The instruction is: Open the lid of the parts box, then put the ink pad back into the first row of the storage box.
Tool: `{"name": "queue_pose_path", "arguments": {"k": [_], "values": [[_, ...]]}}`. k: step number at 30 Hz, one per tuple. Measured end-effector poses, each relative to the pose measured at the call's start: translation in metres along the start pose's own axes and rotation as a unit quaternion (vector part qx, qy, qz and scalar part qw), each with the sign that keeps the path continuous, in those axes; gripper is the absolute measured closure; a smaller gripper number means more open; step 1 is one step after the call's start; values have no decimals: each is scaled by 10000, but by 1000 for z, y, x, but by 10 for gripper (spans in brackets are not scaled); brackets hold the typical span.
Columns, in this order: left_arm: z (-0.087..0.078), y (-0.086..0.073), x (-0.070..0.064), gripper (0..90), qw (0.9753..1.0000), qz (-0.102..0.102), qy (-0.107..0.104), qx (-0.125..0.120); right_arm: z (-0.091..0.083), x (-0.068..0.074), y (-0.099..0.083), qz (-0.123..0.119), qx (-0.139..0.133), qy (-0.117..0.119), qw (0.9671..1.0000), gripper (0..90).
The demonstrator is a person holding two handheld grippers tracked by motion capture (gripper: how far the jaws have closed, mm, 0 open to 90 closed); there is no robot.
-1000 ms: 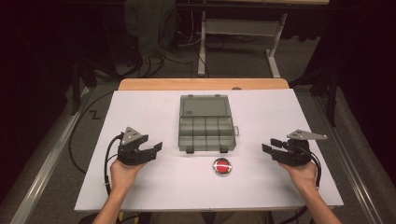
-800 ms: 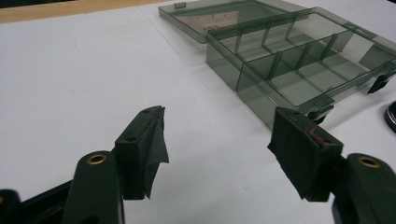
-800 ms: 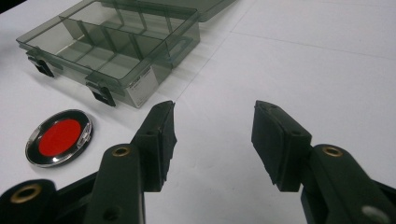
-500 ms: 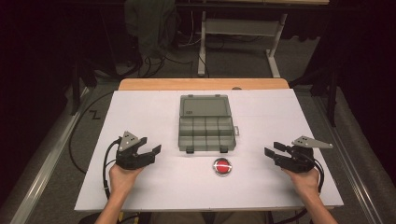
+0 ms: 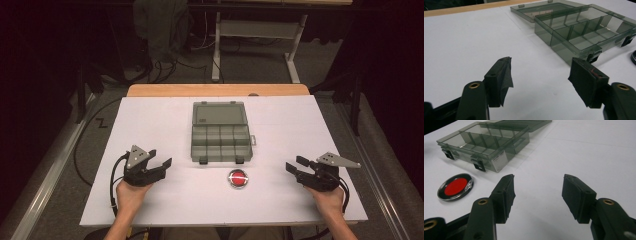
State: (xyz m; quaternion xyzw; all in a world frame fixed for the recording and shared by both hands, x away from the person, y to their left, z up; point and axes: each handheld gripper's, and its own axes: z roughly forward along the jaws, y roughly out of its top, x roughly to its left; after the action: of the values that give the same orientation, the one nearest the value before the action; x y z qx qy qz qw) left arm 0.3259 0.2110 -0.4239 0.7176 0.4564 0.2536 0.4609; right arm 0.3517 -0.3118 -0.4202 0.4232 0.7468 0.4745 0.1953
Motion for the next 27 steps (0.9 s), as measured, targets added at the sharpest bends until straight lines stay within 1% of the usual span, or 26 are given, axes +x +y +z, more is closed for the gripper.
{"name": "queue_pose_path", "arguments": {"k": [8, 12, 16, 19, 23, 27], "values": [[-1, -5, -1, 341, 10000, 76, -13, -20, -3, 0, -8, 8, -113, -27, 9999, 426], [-2, -8, 0, 340, 10000, 30, -50, -29, -3, 0, -9, -3, -164, -45, 9999, 421], [-4, -10, 2, 339, 10000, -5, -49, -50, -1, -1, -10, 36, -183, -76, 9998, 415], [-4, -9, 2, 338, 9999, -23, -59, -84, -1, 0, -10, 2, -236, -98, 9997, 415], [-6, -10, 2, 338, 9999, 5, -62, -79, -1, 1, -9, 10, -276, -116, 9996, 409], [-7, -10, 2, 338, 9999, 0, -57, -119, -2, 4, -6, -65, -351, -126, 9993, 407]]}}
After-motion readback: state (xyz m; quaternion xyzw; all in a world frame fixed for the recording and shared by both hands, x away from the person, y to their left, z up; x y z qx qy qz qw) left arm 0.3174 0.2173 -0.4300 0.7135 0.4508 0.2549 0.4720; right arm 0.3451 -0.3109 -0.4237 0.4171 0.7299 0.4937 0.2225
